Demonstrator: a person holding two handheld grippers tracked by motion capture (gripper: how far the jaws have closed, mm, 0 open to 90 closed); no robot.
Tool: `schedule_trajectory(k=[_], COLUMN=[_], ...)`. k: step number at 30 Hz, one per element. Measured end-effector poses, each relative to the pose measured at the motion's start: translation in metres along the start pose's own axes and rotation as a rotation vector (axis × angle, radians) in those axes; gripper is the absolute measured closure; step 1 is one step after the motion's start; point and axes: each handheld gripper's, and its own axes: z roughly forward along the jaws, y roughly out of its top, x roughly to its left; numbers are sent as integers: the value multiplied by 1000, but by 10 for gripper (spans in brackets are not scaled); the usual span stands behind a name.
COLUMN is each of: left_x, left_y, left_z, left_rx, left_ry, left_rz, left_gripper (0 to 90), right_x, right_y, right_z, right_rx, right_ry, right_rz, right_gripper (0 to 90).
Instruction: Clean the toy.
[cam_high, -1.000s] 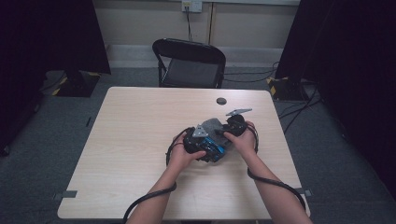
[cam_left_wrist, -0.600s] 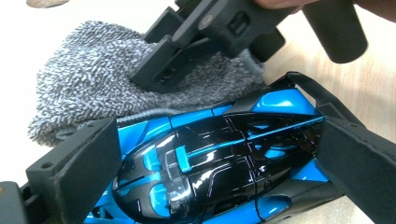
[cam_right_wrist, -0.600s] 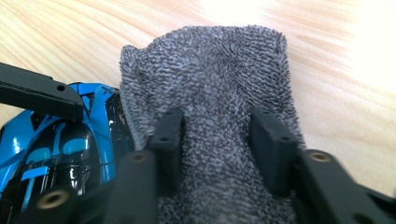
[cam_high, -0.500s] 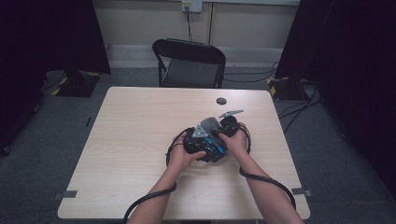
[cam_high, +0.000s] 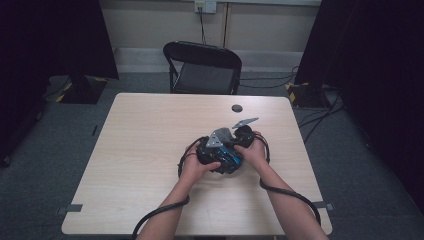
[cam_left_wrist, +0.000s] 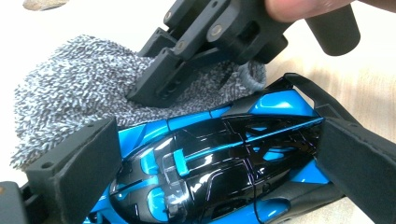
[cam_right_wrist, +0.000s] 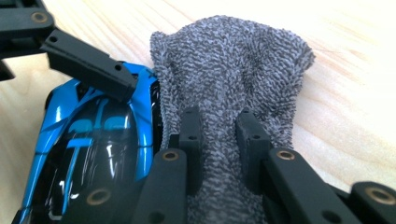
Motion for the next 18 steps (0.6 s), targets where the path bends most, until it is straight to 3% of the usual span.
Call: schedule_trajectory(k=[9, 18], left_x=[0, 0], left_y=[0, 0], left_z=[0, 0], left_rx=[-1, 3], left_ry=[0, -1], left_rz=[-1, -1], left_gripper=[0, 0], right_x=[-5, -9], right_y=[-4, -18], right_z=[-11, -25], right_rx=[43, 39], right_ry=[37, 47], right_rz=[-28, -27], right_gripper=[760, 762])
